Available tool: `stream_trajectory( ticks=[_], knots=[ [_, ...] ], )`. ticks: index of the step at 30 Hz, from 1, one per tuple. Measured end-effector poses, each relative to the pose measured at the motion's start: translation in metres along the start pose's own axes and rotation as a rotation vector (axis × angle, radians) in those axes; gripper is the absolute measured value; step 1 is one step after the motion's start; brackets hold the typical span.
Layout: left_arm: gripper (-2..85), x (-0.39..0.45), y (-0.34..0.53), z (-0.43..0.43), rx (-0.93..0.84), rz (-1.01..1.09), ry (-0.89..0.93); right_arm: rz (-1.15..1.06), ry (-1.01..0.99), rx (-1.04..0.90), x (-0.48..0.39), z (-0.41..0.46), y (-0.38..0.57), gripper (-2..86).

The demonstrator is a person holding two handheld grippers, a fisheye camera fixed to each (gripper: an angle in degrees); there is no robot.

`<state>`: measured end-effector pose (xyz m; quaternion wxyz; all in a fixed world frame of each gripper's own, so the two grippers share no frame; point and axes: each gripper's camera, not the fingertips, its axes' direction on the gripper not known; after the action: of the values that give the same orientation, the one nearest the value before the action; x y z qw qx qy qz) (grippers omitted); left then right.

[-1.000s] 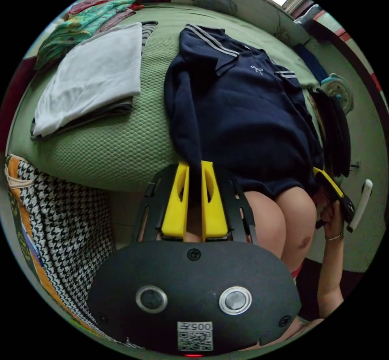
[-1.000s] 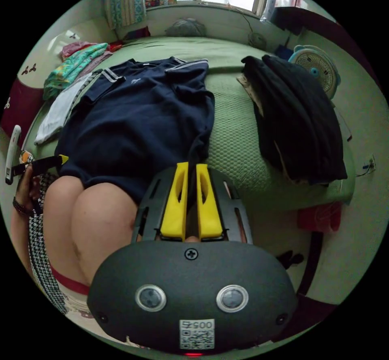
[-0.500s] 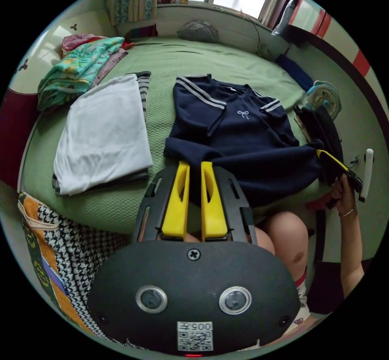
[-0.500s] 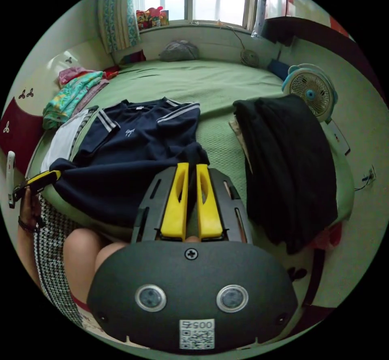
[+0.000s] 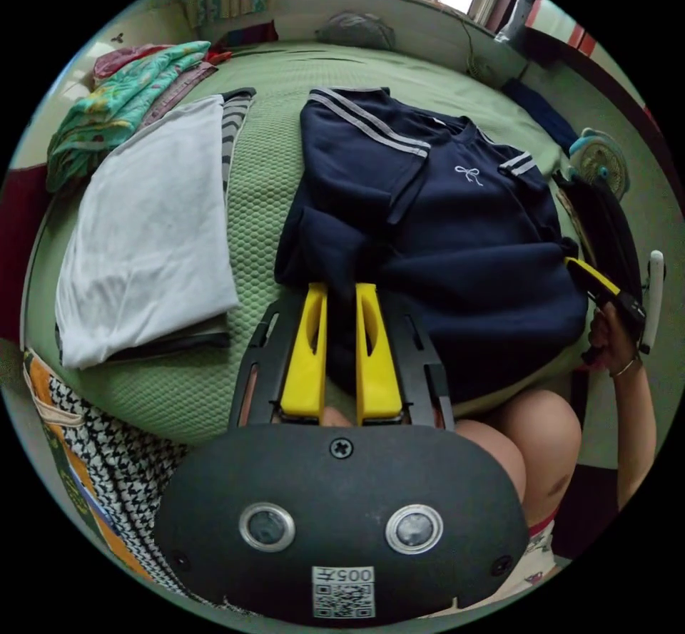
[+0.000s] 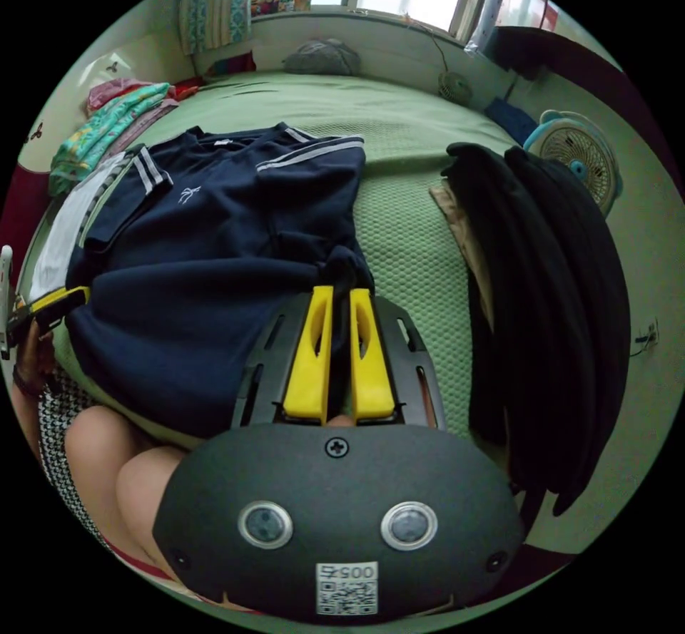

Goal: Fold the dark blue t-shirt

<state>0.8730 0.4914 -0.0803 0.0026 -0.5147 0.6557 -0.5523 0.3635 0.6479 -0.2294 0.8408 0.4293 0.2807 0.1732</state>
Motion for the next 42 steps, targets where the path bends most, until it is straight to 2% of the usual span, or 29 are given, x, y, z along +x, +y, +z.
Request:
stream_trajectory(
  ticks=[7,12,19,29,34,42],
  knots=[
    [7.8,-0.003,0.002,-0.015,-0.022,-0.069,0.041,0.033,-0.012,-0.045,0.009,-0.01,0.005,4.3],
    [12.3,0.006,0.021,-0.061,0.076,0.006,-0.077,0.056,-0.051,0.08,0.035,-0.056,0.017,8.4],
    [13.6,-0.004,0.06,-0.089,0.098,-0.045,0.062,0.063,-0.147,0.088,0.051,-0.084,0.064,10.7],
    [15.3,0.01,0.069,-0.078,0.039,-0.051,0.109,0.057,-0.16,0.013,0.044,-0.072,0.104,11.0],
    [15.5,0.016,0.063,-0.062,-0.035,-0.055,0.072,0.045,-0.157,-0.01,0.046,-0.066,0.109,11.1],
    [14.7,0.034,0.071,-0.082,-0.023,-0.008,-0.025,0.002,-0.116,0.07,0.037,-0.077,0.128,7.7]
  ],
)
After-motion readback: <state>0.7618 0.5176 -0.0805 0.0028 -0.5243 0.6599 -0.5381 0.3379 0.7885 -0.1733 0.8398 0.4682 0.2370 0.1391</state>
